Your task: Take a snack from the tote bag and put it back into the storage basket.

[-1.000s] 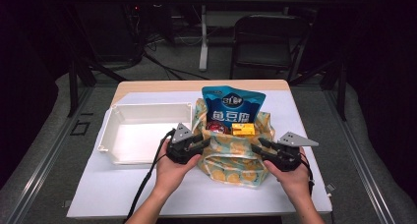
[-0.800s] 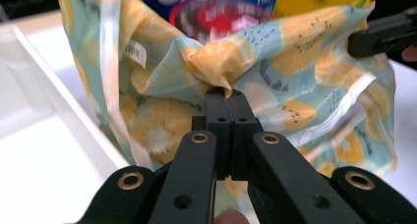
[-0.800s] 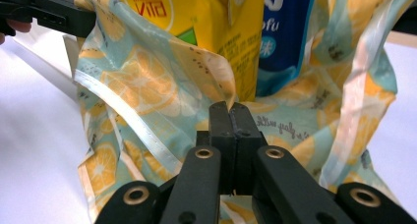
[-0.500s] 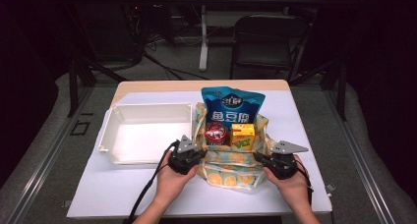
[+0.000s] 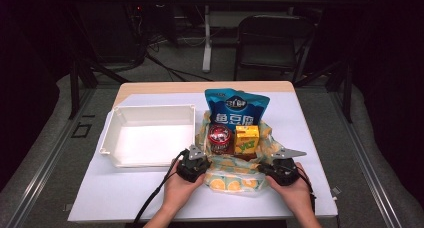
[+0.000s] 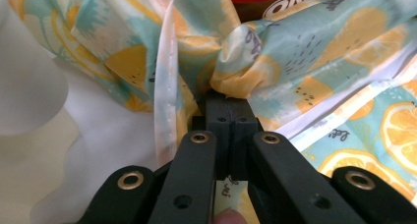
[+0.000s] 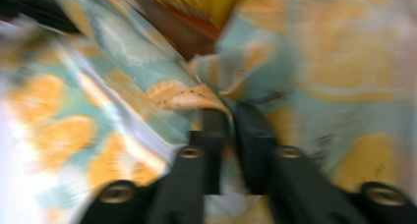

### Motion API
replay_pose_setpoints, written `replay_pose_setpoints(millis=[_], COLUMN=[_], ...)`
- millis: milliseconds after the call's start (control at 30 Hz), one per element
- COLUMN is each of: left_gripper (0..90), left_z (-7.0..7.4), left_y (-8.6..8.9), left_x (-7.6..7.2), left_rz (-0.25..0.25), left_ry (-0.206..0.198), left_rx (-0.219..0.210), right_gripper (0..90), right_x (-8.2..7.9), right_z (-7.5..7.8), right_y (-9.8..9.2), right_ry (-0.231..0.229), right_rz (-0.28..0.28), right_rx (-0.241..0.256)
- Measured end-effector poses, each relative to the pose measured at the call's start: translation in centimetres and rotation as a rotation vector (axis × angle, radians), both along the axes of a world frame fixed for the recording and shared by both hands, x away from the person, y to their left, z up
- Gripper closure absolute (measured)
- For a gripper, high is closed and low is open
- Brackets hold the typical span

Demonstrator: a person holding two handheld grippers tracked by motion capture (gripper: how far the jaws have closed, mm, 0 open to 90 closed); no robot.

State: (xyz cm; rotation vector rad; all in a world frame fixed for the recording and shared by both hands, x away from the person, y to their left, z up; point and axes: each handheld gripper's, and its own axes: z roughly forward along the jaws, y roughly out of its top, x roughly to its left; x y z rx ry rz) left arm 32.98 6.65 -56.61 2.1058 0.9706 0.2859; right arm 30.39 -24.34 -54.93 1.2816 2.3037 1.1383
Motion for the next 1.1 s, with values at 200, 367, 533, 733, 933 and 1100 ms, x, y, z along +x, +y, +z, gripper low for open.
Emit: replay_pose_setpoints(millis=[200, 367, 533, 733, 933, 1100], left_gripper=[90.0, 89.0, 87.6, 87.6, 87.3, 88.1], left_z=[0.0, 0.0, 0.0, 0.1, 0.6, 0.8], left_y=[0.1, 0.4, 0.6, 0.8, 0.4, 0.0], left_x=[-0.1, -0.4, -0.3, -0.4, -0.9, -1.0], left_rz=[0.002, 0.004, 0.000, 0.003, 0.002, -0.008], left_ry=[-0.014, -0.033, -0.020, -0.018, -0.036, -0.024], left_rx=[-0.021, -0.047, -0.071, -0.104, -0.143, -0.146], right_gripper=[69.7, 62.4, 52.4, 49.3, 89.7, 90.0], right_x=[-2.3, -0.8, 0.2, 0.3, -0.1, 0.3], right_z=[4.7, 5.5, 3.0, 1.7, 2.2, 2.1], right_y=[-1.1, -0.7, 0.9, 2.2, 1.6, 0.6], right_ry=[-0.214, -0.243, -0.203, -0.180, -0.167, -0.138], right_rz=[-0.043, -0.112, -0.133, -0.186, -0.155, -0.193], right_rx=[0.139, 0.157, 0.058, -0.055, -0.063, -0.078])
